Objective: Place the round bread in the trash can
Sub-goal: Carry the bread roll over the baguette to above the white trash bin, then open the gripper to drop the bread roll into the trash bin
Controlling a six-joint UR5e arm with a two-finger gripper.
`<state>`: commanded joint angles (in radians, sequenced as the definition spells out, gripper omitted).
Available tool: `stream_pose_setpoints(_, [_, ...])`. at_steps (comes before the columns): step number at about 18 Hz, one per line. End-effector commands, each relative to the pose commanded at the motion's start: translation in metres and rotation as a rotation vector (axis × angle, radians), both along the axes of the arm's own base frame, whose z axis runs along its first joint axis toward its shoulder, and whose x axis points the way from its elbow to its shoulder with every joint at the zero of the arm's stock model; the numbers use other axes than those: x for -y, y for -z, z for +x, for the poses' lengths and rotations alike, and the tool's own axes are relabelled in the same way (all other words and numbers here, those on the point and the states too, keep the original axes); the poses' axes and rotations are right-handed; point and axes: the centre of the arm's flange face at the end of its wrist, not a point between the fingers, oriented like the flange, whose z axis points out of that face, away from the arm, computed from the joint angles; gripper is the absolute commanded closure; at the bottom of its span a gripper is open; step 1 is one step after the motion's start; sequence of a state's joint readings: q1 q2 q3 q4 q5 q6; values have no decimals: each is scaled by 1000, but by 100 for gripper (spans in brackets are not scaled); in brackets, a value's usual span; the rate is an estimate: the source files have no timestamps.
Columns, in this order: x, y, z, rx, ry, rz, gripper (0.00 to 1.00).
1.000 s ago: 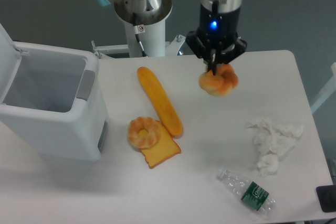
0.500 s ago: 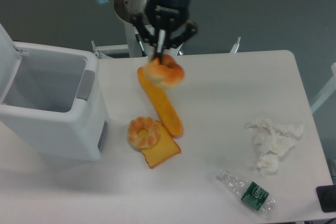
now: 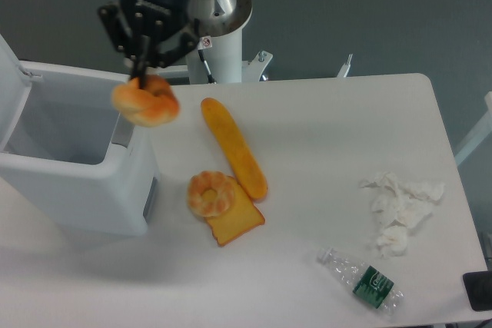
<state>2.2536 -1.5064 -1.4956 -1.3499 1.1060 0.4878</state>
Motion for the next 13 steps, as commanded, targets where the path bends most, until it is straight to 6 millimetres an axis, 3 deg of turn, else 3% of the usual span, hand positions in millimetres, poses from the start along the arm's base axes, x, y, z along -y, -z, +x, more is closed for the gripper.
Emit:
stream_pose_setpoints(7, [-16,21,51,30,107,-27,100])
stream_pose_setpoints(13, [-19,32,59,74,128,-29,100])
